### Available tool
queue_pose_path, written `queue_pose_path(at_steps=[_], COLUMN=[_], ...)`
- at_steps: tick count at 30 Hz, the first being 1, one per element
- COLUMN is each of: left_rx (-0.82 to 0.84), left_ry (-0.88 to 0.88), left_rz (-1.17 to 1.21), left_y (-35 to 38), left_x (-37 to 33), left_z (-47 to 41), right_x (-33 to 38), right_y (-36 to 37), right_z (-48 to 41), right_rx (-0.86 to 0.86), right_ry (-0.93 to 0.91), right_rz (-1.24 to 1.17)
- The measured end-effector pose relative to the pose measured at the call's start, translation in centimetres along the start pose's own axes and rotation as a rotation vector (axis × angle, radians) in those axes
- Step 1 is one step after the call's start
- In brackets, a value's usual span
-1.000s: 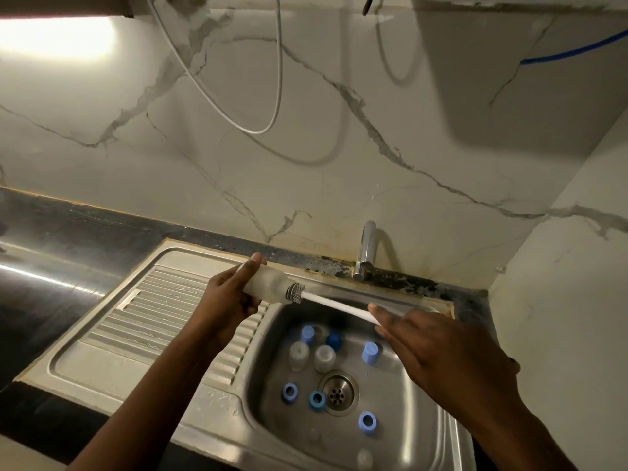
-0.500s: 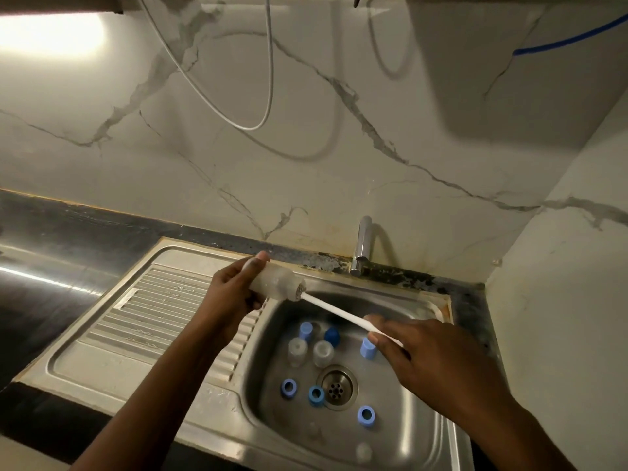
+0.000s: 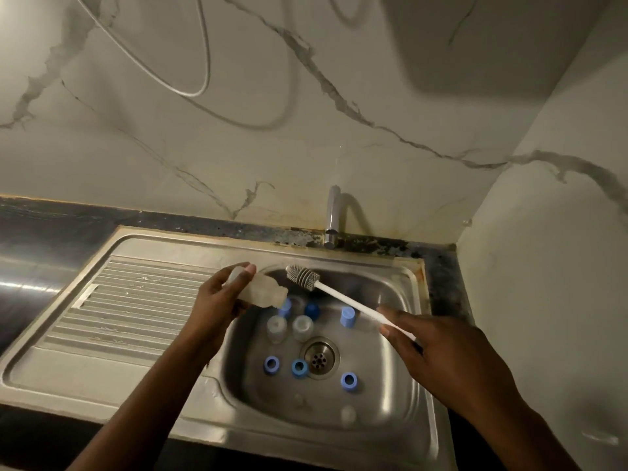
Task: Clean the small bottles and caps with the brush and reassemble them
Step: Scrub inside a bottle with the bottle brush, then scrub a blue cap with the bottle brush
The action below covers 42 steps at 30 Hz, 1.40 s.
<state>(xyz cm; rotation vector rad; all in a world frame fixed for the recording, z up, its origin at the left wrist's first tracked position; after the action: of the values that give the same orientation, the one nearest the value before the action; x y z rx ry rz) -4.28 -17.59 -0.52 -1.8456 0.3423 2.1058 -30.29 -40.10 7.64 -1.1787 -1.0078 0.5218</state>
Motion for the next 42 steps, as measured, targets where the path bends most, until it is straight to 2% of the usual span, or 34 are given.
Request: queue_pose_path(at_steps=[5, 10, 16, 23, 28, 36, 42], left_rx=[0.119, 0.159, 0.329, 0.427, 0.485, 0.515, 0.547], left_ry=[-0.009, 0.015, 0.054, 0.067, 0.146, 0.202, 0.159], left_rz=[-0.184, -0.423, -0.680, -0.769, -0.865, -0.955, -0.877], left_y=[3.9, 8.5, 14.9, 20.2, 22.2, 23.0, 21.9], left_x=[4.3, 9.6, 15.8, 20.8, 22.7, 23.1, 23.4], left_z=[-0.1, -0.4, -2.0, -3.5, -3.3, -3.4, -3.4], right_x=[-3.0, -5.4, -7.8, -10.1, -11.1, -11.3, -11.1], right_y=[1.4, 2.9, 3.8, 5.9, 6.7, 6.9, 6.9], right_z=[1.2, 2.2, 3.3, 4.0, 4.1, 3.9, 3.8], right_rx=[0.003, 0.057, -0.014, 0.042, 0.048, 0.050, 0.034], right_ry=[0.083, 0.180, 0.255, 0.336, 0.379, 0.401, 0.393], right_rz=[-0.052, -0.110, -0.061, -0.057, -0.071, -0.140, -0.133])
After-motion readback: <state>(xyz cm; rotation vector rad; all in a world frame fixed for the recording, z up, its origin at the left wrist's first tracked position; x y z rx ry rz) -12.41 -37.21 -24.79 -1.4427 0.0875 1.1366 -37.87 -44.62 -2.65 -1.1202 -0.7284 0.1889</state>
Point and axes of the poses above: each hand's wrist, its own z-axis away from the middle knuckle, its own y-axis out of the palm, x = y × z, the point moved 7 cm from there along -z, towards the middle knuckle, and after that the axes turned 6 degrees about y, right-handed, at the moved point
